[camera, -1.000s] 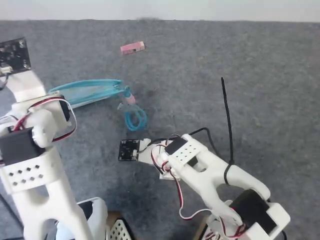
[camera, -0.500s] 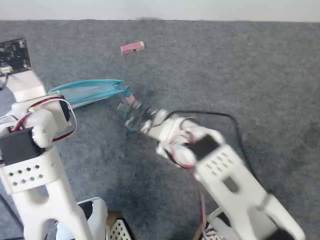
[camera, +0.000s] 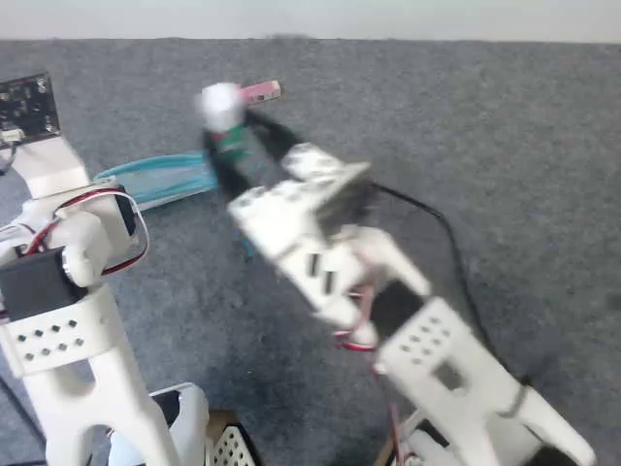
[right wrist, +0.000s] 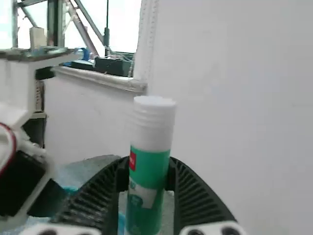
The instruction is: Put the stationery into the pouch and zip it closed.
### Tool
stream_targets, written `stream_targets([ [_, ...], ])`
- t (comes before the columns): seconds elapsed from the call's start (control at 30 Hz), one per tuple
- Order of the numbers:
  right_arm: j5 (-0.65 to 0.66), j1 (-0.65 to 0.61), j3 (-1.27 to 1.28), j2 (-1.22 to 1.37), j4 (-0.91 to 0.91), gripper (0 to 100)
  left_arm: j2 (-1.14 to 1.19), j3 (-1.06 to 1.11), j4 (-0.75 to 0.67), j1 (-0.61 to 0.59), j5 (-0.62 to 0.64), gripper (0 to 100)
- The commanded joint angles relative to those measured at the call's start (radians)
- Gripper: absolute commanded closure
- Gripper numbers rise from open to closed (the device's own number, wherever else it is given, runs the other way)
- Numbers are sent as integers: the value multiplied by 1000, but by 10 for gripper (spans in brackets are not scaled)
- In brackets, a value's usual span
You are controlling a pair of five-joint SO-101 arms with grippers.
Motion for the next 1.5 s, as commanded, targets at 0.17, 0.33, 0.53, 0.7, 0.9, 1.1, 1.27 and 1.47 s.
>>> stream_targets([
  [0.17,3,-31,-247,323,-245,991,-6,-7,-8,-5,-6,988],
  [0.33,-66,-15,-311,446,-243,991,-6,-12,-9,-5,-6,988],
  [0.53,-83,-8,-282,381,-186,991,-6,-12,-25,-5,-6,988],
  [0.7,-106,-54,-169,243,-170,991,-6,-12,-20,-5,-5,988],
  [0.9,-109,-58,-158,268,-170,991,-8,-13,-18,-32,-3,988],
  [1.1,-109,-58,-235,406,-163,991,-2,-13,-25,-34,-5,988],
  [1.27,-109,-54,-247,433,-162,991,-6,-15,-38,-75,-5,988],
  [1.47,-106,-51,-276,476,-163,991,-3,-18,-35,-71,-8,988],
])
